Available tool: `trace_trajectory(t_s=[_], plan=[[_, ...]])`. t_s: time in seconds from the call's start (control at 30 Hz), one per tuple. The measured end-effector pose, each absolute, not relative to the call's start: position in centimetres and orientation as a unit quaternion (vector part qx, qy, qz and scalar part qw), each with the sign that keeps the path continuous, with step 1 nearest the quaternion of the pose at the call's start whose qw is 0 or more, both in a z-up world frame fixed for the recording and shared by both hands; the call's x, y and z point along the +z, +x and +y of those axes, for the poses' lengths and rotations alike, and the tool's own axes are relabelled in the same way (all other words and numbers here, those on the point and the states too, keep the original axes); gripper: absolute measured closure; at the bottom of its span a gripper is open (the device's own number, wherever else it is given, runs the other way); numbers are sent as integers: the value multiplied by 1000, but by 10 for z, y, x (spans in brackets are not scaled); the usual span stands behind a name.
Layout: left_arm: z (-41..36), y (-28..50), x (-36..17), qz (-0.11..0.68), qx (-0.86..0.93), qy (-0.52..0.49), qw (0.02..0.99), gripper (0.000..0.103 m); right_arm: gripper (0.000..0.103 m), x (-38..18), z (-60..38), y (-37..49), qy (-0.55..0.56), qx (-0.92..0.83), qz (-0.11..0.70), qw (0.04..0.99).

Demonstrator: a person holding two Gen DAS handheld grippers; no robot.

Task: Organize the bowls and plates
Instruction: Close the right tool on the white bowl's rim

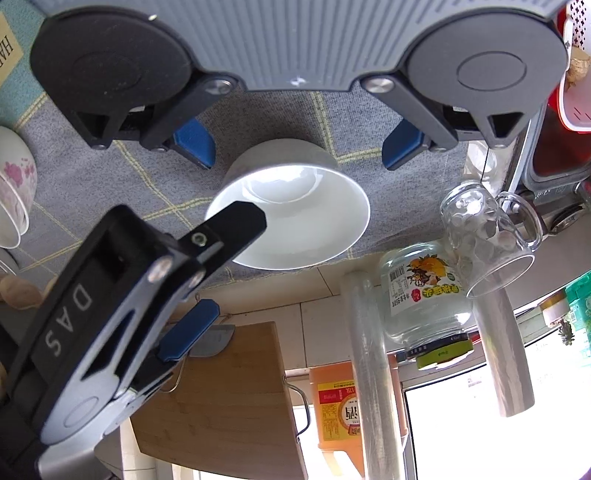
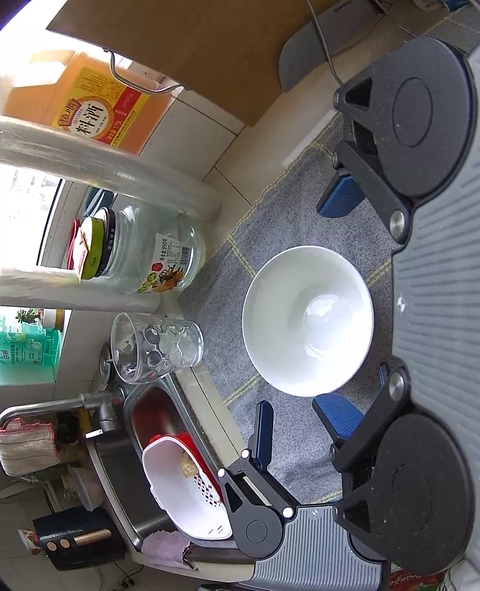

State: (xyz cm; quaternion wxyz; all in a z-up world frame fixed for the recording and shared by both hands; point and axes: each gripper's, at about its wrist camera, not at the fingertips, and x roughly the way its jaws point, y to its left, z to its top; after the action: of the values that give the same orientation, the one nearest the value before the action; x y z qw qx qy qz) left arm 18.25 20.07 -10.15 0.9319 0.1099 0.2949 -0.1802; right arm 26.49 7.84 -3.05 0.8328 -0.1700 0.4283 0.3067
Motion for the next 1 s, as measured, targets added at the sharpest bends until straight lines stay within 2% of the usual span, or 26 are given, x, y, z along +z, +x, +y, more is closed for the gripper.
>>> trace_trajectory(t_s=[0.2, 0.83, 1.0], plan=[[197, 194, -108, 298, -191, 116, 928, 6, 2, -45, 79, 289, -149, 314, 452, 822], [197, 208, -108, 291, -205, 108, 928, 8, 28, -64, 86, 323, -118, 334, 485, 799], [197, 210, -109, 290, -210, 108, 928, 9, 30, -65, 85, 322, -115, 335, 487, 798]])
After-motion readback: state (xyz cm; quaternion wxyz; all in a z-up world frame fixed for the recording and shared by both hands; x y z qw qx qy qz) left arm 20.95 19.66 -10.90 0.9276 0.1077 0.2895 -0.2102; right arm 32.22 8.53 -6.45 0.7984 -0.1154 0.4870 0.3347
